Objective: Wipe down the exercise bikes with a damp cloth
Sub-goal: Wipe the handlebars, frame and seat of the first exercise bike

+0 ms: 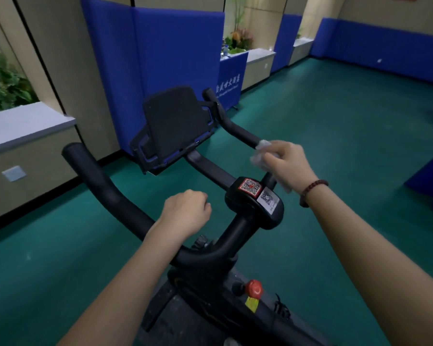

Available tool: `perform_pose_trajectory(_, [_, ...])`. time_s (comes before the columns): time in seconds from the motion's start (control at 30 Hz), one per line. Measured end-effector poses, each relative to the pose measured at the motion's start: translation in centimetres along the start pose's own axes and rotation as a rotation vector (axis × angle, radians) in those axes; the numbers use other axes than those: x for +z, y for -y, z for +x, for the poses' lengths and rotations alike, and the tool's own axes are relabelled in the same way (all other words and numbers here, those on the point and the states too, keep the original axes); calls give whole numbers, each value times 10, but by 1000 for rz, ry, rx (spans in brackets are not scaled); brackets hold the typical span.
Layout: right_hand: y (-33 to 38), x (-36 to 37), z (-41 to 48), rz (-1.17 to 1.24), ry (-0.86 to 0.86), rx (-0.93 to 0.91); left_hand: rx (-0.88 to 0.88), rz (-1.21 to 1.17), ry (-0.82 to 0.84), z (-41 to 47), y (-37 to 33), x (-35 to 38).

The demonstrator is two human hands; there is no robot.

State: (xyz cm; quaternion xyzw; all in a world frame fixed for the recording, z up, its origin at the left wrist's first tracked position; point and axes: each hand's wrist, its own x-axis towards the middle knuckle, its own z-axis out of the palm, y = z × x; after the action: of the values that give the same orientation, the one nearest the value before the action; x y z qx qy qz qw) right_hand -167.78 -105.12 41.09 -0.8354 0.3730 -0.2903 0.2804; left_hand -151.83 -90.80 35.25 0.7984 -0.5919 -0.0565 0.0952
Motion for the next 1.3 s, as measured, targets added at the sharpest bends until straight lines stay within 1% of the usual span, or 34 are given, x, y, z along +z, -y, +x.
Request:
perform_pose_trajectory(0.07, [19, 15, 0, -37, 164, -108, 8, -4, 9, 1, 0, -1])
perform_pose_trajectory(0.13, [28, 34, -5, -192, 388, -190, 16, -14, 26, 2, 0, -2])
perform_pose_trajectory(0.17, [26, 42, -7, -249, 442, -211, 19, -20, 33, 2, 0, -2])
perform_pose_trajectory(0.2, [20, 44, -6, -246, 438, -193, 22, -25, 37, 1, 0, -3])
perform_pose_trajectory(0.27, [8, 39, 0, -148, 338, -72, 29, -41, 36, 1, 2, -2])
perform_pose_trajectory(0.3, [1, 34, 6, -156, 294, -7, 32, -52, 37, 1, 2, -1])
perform_pose_trajectory(0.37, [-7, 26, 15, -330, 246, 45, 35, -70, 47, 1, 2, -1])
perform_pose_trajectory(0.4, [-8, 27, 16, -367, 211, 21, 34, -73, 49, 1, 2, 0])
perform_pose_trajectory(0.47, [1, 32, 9, -203, 187, -56, 28, -73, 38, 3, 2, -1])
perform_pose_trajectory(0.53, [7, 38, 2, -127, 295, -148, 19, -68, 25, 5, 3, -1])
perform_pose_trajectory(0.57, [4, 38, 1, -174, 317, -168, 17, -66, 28, 5, 3, -1])
perform_pose_trajectory(0.6, [-1, 36, 3, -255, 286, -158, 13, -64, 35, 5, 3, -1])
perform_pose_trajectory(0.63, [-4, 32, 5, -337, 217, -135, 5, -62, 44, 5, 4, -1])
perform_pose_trajectory(0.67, [-4, 30, 5, -363, 167, -126, -7, -58, 55, 5, 4, -1])
perform_pose_trajectory(0.7, [-1, 30, 3, -321, 158, -157, -22, -50, 67, 5, 4, -1])
perform_pose_trajectory(0.73, [4, 32, -1, -282, 194, -220, -41, -42, 77, 6, 4, -1])
perform_pose_trajectory(0.77, [9, 39, -7, -315, 258, -310, -61, -33, 87, 6, 4, -2])
perform_pose_trajectory(0.8, [13, 47, -13, -441, 314, -418, -80, -25, 96, 6, 3, -4])
perform_pose_trajectory(0.83, [13, 56, -19, -575, 335, -514, -93, -21, 102, 6, 2, -5])
perform_pose_trajectory(0.87, [13, 59, -23, -671, 341, -569, -100, -19, 107, 5, 2, -5])
perform_pose_trajectory(0.93, [13, 53, -24, -731, 386, -598, -102, -24, 112, 4, 4, -6])
perform_pose_trajectory(1.03, [3, 39, -32, -663, 455, -686, -89, -43, 93, 2, 7, -5])
perform_pose_trajectory(1.07, [0, 33, -36, -576, 435, -664, -82, -50, 86, 2, 7, -4])
perform_pose_trajectory(1.1, [-1, 28, -38, -451, 375, -598, -76, -54, 81, 2, 7, -4])
perform_pose_trajectory(1.17, [1, 20, -38, -210, 149, -422, -66, -58, 81, 3, 8, -2])
perform_pose_trajectory(1.2, [3, 19, -36, -160, 43, -359, -61, -60, 82, 3, 8, -1])
perform_pose_trajectory(1.23, [6, 20, -35, -158, -1, -324, -56, -62, 82, 4, 8, 0])
perform_pose_trajectory(1.27, [9, 23, -33, -183, 29, -325, -53, -62, 80, 4, 8, 0])
perform_pose_trajectory(1.3, [12, 29, -33, -250, 114, -351, -52, -60, 78, 5, 8, 0])
